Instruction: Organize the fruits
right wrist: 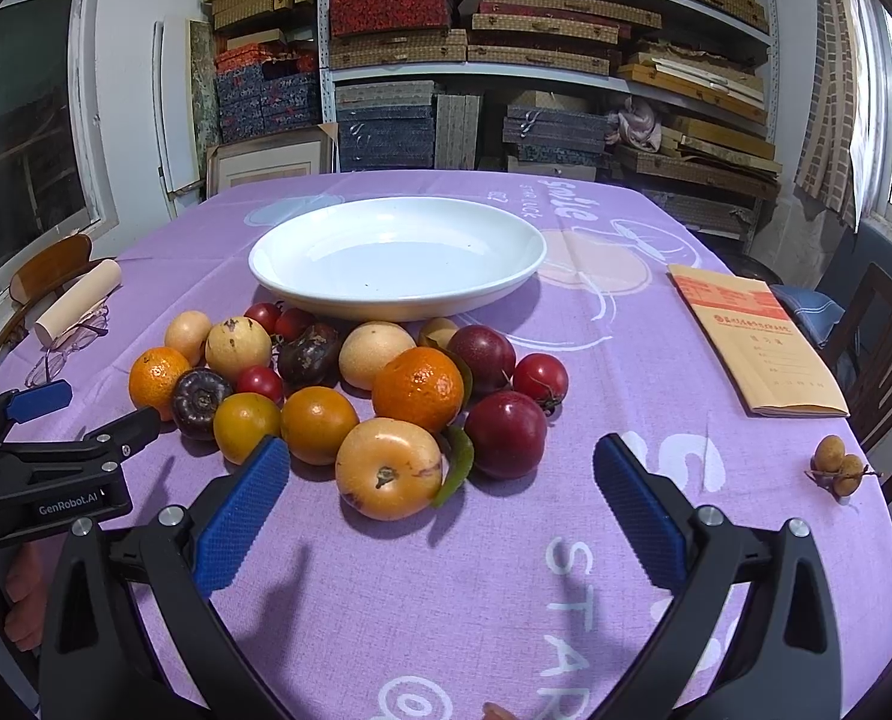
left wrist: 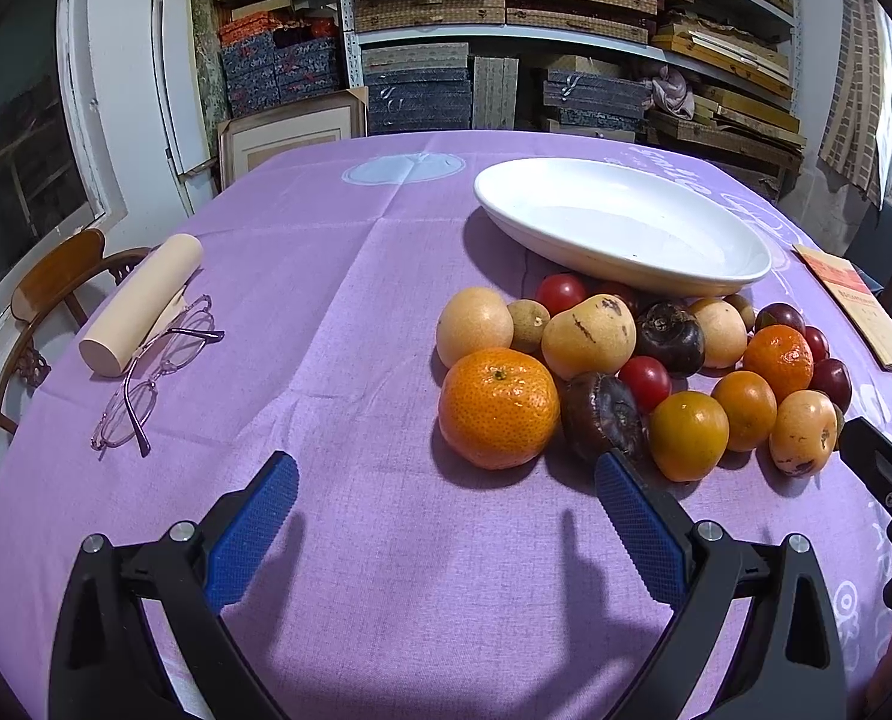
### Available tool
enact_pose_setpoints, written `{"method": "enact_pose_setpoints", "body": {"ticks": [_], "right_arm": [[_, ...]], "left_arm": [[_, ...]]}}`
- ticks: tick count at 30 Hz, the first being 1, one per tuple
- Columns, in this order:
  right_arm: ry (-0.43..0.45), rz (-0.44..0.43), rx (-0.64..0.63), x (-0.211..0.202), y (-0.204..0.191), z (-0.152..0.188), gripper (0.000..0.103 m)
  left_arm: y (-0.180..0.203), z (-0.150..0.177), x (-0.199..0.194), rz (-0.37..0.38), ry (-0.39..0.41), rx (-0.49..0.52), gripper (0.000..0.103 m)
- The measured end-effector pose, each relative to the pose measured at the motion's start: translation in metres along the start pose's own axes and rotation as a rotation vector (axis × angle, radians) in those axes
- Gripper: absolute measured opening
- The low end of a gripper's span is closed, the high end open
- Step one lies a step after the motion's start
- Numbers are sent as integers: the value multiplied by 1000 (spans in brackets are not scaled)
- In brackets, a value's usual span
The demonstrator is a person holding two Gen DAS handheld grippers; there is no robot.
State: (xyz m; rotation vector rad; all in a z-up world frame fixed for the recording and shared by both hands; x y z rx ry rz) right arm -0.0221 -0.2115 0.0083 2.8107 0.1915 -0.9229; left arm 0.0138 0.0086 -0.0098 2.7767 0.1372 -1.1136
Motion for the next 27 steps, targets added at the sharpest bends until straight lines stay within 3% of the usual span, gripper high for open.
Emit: {"method": "enact_pose_setpoints", "body": {"ticks": [27], "right_arm": [[19,3,6,-3,1,-4,99]], "left_arm": [[1,0,0,-2,-2,2,100]]}}
Point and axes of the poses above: each gripper's, at about its wrist camera, not at the fingertips, and x roughly the way its jaws point, y to its right, z to its underside, the point moved 1 cm from there along x, roughly the way its jaws point, and after that the axes turned 12 degrees about -x, right-handed, at the moved point
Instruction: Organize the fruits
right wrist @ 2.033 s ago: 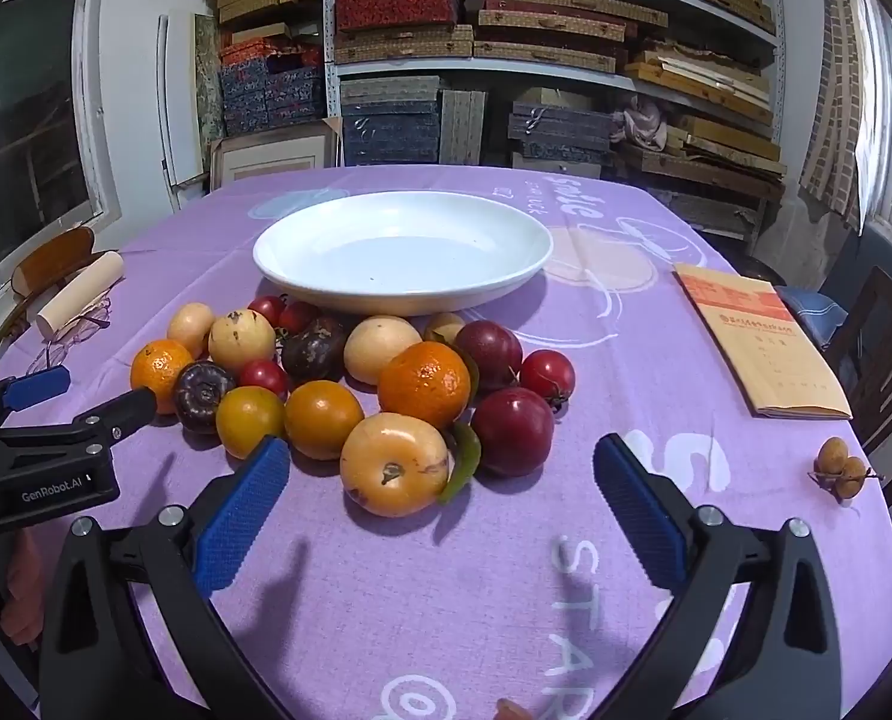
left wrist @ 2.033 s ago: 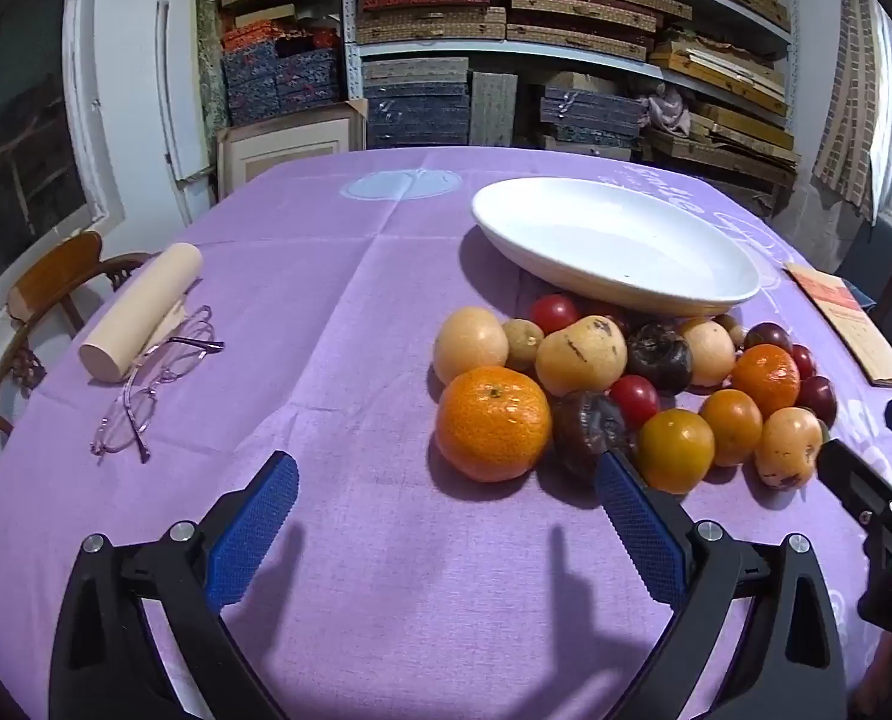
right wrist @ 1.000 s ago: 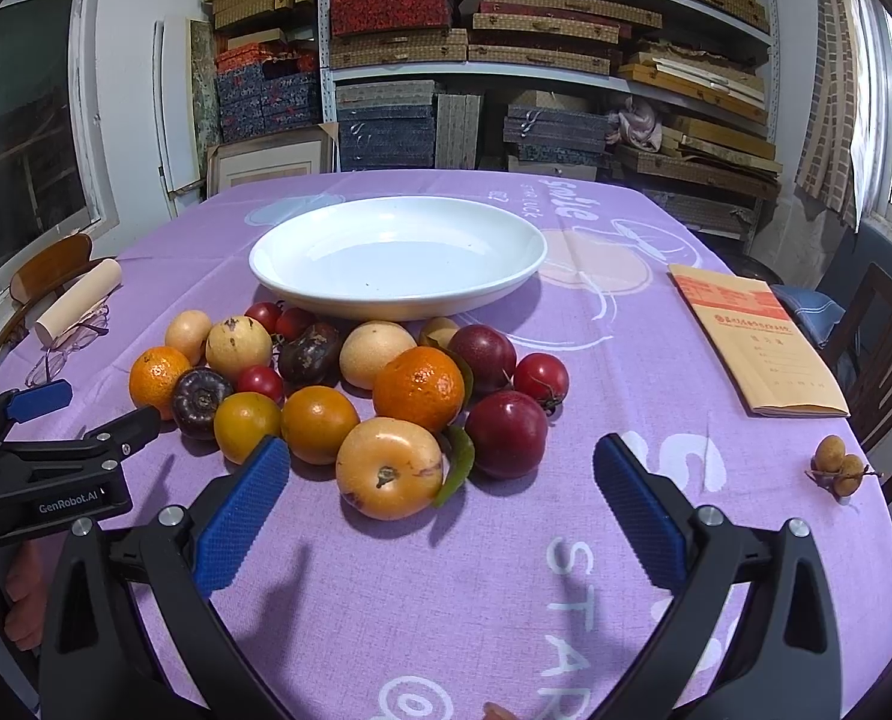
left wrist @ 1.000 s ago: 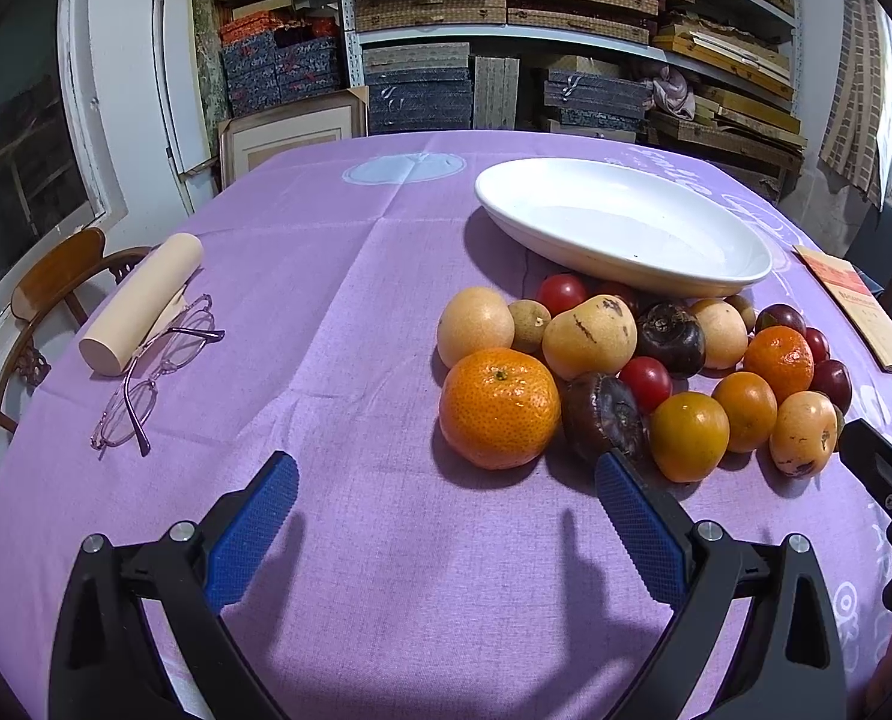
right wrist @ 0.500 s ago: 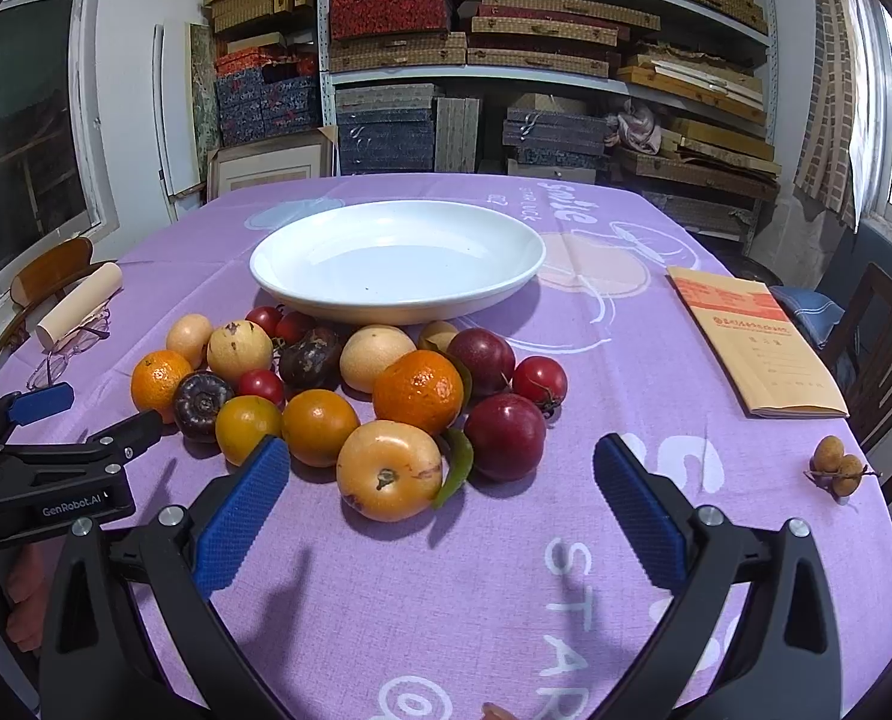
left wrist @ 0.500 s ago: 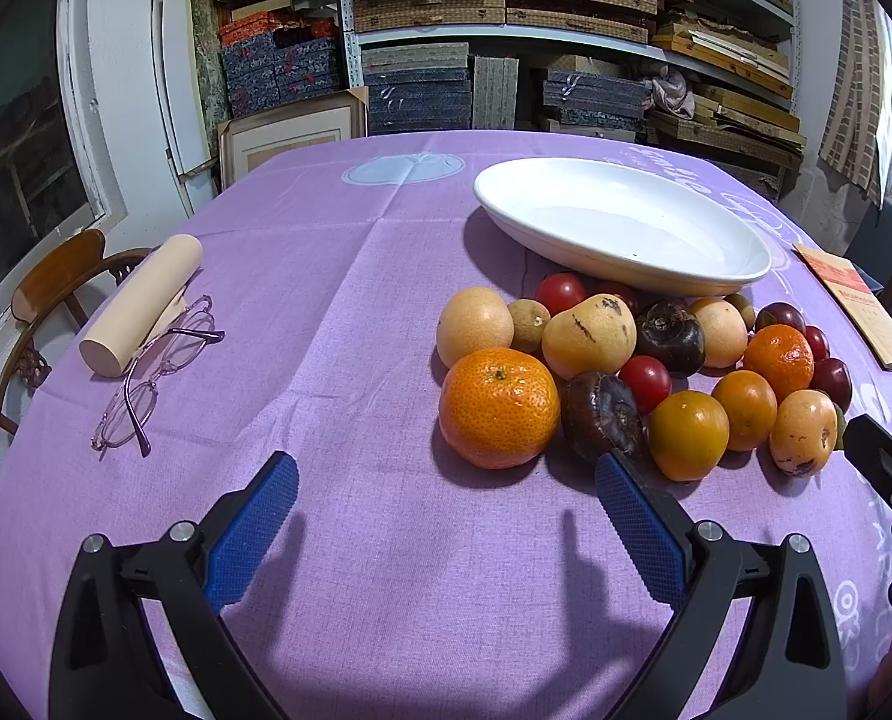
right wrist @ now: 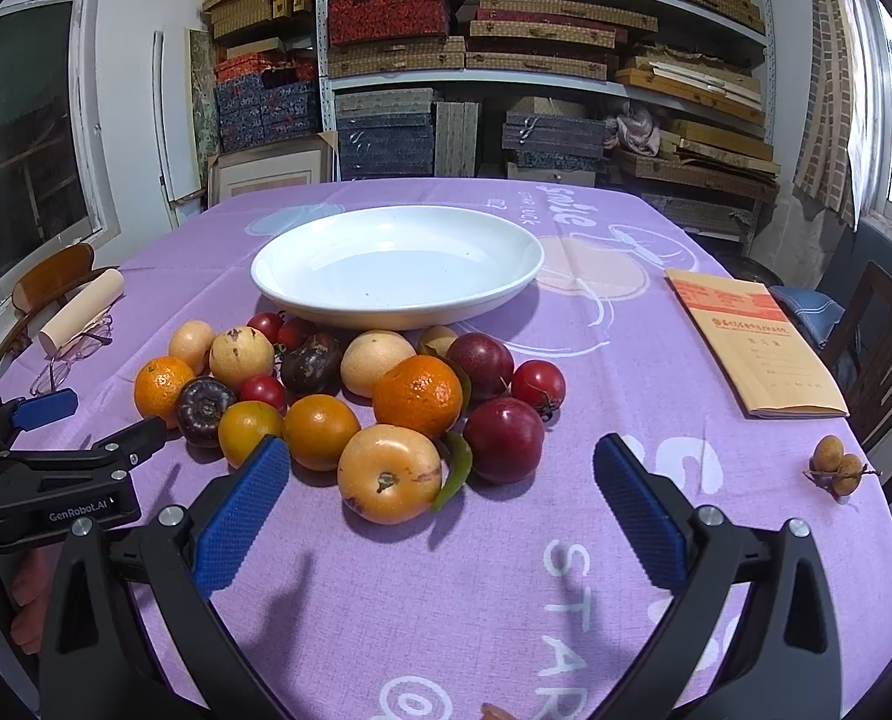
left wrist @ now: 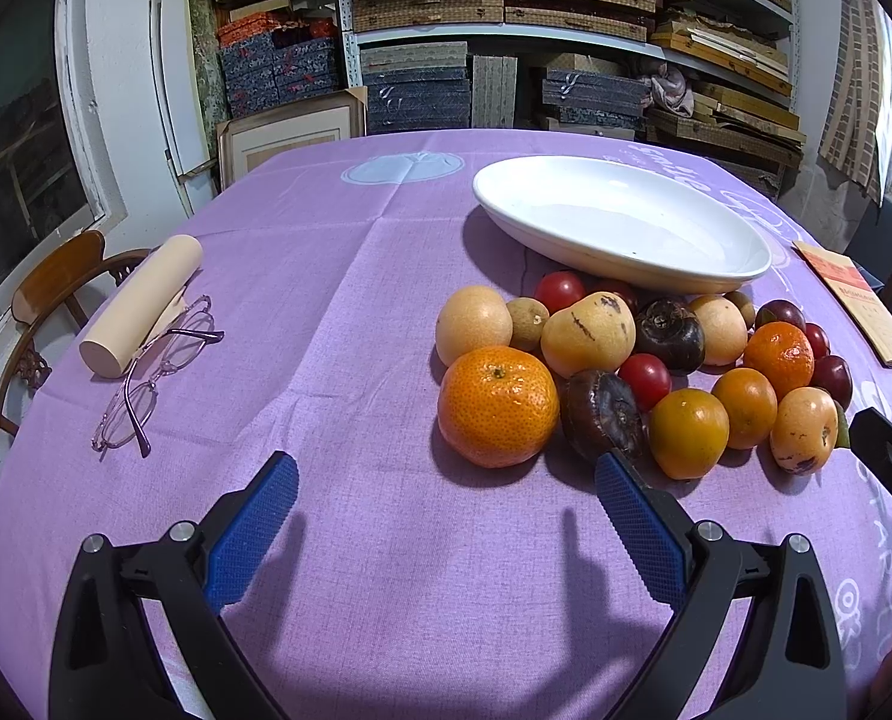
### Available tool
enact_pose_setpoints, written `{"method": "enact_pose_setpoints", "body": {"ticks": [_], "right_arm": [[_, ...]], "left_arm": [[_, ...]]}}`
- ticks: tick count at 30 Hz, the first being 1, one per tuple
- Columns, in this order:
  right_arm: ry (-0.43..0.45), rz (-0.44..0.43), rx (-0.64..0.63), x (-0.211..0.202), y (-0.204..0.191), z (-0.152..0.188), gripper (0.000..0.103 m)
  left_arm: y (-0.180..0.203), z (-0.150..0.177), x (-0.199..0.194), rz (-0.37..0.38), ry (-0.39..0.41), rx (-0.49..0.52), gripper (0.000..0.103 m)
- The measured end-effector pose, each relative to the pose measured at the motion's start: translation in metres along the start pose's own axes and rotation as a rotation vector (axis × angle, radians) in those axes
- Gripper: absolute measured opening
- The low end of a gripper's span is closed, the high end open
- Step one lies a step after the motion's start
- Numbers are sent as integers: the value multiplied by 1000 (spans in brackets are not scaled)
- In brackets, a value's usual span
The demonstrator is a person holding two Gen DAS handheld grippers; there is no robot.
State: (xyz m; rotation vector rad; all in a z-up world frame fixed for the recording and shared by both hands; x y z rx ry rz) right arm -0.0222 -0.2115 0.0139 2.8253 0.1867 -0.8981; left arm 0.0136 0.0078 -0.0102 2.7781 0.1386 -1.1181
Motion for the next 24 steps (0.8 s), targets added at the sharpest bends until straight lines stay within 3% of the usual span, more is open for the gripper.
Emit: {"method": "enact_pose_setpoints", "body": {"ticks": [24], "right_arm": [[0,-26,8,3,-6,1,99]], "left_arm": [[4,4,-1,29,-9,34,100]]}}
Point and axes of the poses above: each gripper's, at about its wrist camera, not at the fingertips, and x roughly the way its jaws point, y to its right, z to its underside, the point moved 1 cm from there along x, roughly the way its jaws point, and after that the axes turned 12 degrees about -x, right-handed, at the moved point
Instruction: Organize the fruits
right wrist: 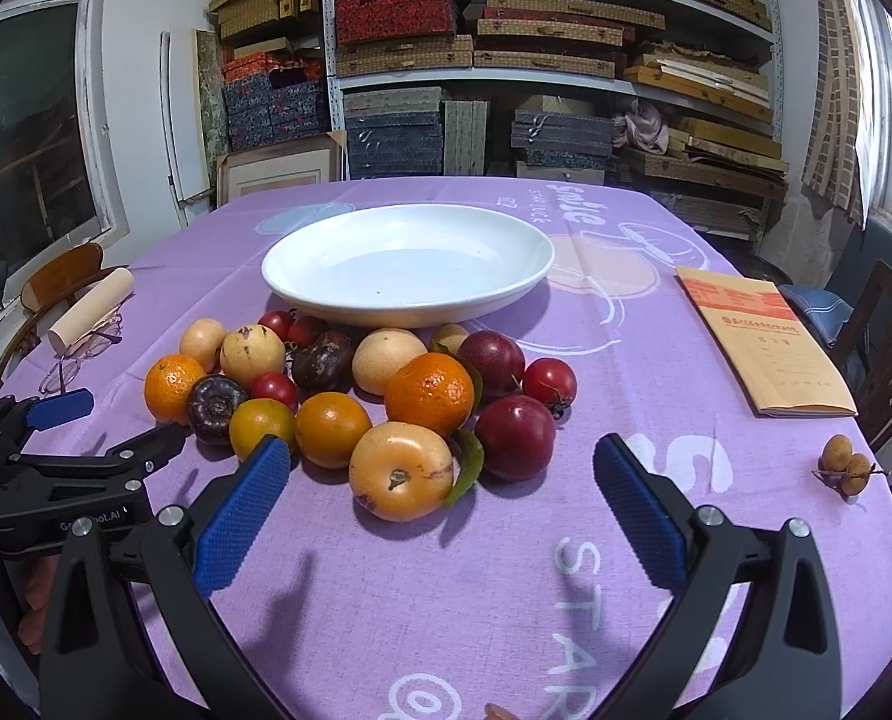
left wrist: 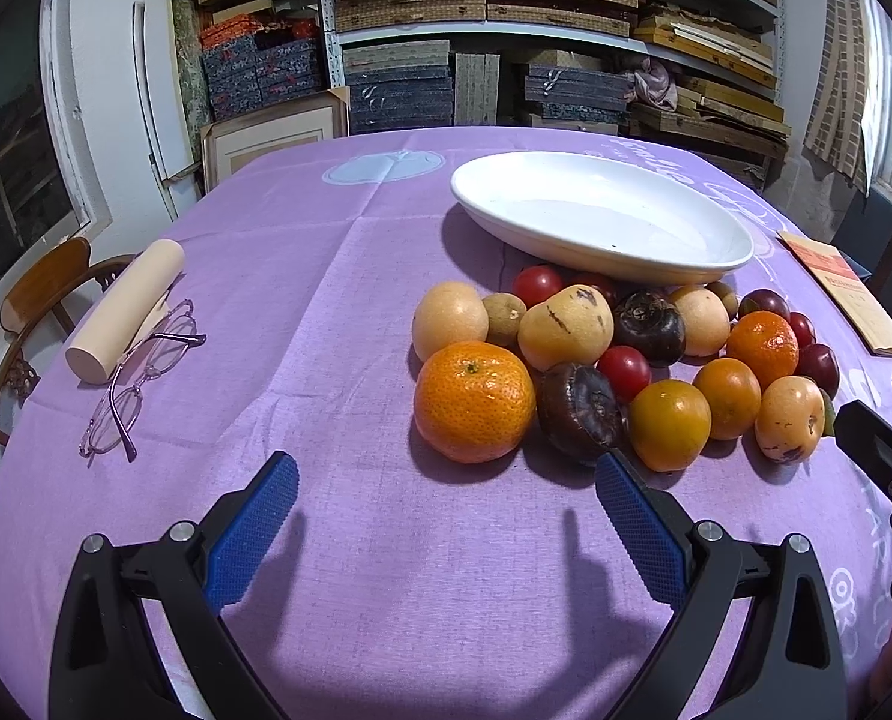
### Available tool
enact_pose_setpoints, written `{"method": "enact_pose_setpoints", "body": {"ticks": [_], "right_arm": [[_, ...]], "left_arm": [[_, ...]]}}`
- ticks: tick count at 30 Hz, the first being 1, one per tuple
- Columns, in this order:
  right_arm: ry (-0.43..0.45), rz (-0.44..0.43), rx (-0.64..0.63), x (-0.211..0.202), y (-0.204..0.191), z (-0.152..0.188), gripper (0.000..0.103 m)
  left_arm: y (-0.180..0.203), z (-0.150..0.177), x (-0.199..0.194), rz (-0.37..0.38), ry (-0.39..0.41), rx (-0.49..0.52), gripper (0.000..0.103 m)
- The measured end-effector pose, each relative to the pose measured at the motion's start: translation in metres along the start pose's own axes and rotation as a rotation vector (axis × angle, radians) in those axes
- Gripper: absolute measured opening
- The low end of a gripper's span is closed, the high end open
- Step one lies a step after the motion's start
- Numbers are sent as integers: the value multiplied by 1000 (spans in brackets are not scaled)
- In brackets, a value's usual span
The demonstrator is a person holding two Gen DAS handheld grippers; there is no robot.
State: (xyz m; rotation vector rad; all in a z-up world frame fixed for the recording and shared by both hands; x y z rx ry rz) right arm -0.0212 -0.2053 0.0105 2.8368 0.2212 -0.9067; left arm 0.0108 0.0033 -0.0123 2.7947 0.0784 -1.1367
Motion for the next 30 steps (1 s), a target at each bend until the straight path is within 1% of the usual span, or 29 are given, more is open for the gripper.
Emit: {"method": "enact_pose_setpoints", "body": {"ticks": [6,9,11,16,19,24,27,30], "right_arm": [[-7,-2,6,1,2,2,99],[-22,-18,12,4,2,4,99],[-24,-26,15,4,3,5,99],[-28,-36,27,6,6,7,99],[-26,-37,36,5,8,7,99],[-23,-47,55,4,12,7,99],[-29,-53,61,5,12,8,99],[-32,-55,58,5,13,7,99]], "left_arm": [[1,1,-1,20,-10,11,100],[5,2,-1,33,-17,29,100],[4,1,-1,70,-39,28,100],[-2,-6,9,149,-121,-18,99],[-3,-12,17,156,-140,-21,88],[-4,-18,20,195,-165,-27,79],[-6,-22,18,197,-148,-31,78],[-13,-31,23,226,-170,-63,78]]}}
Point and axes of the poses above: each gripper's, at about its wrist camera, not at the fingertips, and x roughly the way its jaws point, y to its right, z to its underside, the point moved 1 cm from there along x, roughly the way its jaws point, and after that the axes turned 12 degrees about -x, right-handed, at the moved point
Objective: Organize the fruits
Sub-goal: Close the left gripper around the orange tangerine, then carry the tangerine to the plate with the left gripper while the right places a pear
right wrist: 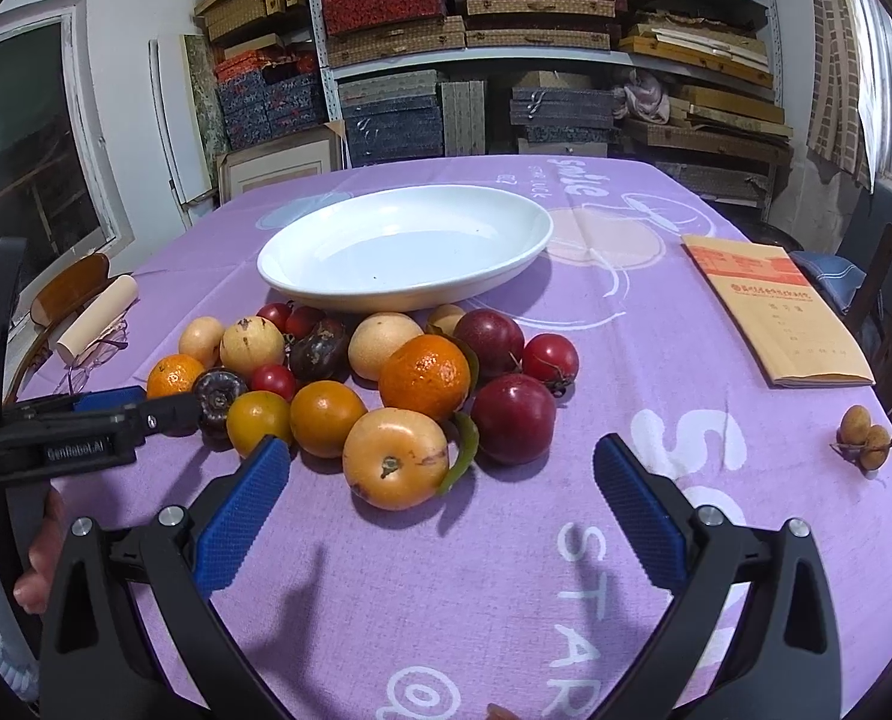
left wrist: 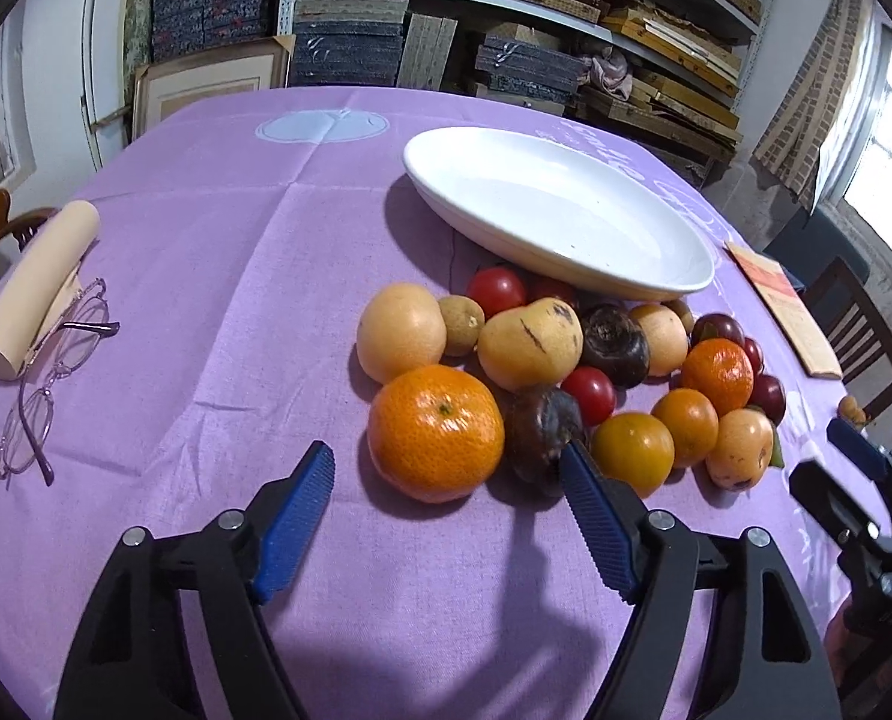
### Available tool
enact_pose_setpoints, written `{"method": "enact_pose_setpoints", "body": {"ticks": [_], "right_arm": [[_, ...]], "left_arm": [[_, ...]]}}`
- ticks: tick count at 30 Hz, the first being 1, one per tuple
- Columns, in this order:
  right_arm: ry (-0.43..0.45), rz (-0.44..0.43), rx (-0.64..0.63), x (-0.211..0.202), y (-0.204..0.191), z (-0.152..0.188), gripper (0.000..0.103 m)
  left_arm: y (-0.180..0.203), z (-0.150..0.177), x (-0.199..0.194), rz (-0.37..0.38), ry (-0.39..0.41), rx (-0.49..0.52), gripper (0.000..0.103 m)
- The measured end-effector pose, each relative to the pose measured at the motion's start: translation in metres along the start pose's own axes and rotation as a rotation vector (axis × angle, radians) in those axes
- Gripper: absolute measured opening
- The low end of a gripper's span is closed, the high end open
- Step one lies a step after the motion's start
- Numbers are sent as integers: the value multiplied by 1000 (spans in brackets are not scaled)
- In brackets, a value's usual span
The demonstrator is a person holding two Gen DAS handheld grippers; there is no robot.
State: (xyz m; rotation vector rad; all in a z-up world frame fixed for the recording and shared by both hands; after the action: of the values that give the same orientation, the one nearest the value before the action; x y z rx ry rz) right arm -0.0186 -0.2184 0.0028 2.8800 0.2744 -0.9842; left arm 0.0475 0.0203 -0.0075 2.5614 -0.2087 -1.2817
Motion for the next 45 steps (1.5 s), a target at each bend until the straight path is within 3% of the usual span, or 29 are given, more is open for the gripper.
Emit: {"method": "enact_pose_setpoints", "body": {"ticks": [4,8,12,23,24,26,29,34,37,41,45], "right_arm": [[-1,4,-5,1,-1,-1,99],[-2,3,-3,1,-1,-1,99],[-5,-2,-4,2,-1,0,99],[1,-6,-1,1,-1,1,99],[1,-6,0,1,-1,1,99],[2,-6,3,0,-1,1,99],[8,-6,7,-1,0,0,99],[2,-4,-10,0,-2,0,99],[-19,-20,-34,3,-7,1,99],[-57,-68,-32,10,-8,1,99],[-111,-92,-3,22,-6,3,99]], "left_arm": [[1,-10,8,55,-50,4,71],[11,-9,10,25,-21,44,70],[6,-13,13,37,-27,16,70],[-21,-15,6,-54,26,-27,66],[-18,-12,9,-72,18,-8,65],[-12,-7,13,-103,20,23,50],[-14,-6,12,-82,22,7,48],[-17,-9,-7,-60,109,-7,47],[-18,-4,-25,-86,169,-25,47],[-22,14,-42,-93,191,-71,47],[-14,21,-44,-112,210,-34,47]]}}
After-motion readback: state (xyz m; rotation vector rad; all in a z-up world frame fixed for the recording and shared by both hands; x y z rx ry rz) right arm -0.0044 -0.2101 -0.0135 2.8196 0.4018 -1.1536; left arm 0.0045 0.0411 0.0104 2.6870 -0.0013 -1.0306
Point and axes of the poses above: each gripper's, at about its wrist camera, not at the fingertips, and x roughly the way its jaws point, y to its right, z to its underside, the point moved 1 cm from there along x, roughly the way its jaws point, and after that the axes turned 12 degrees about -x, right-handed, at the moved point
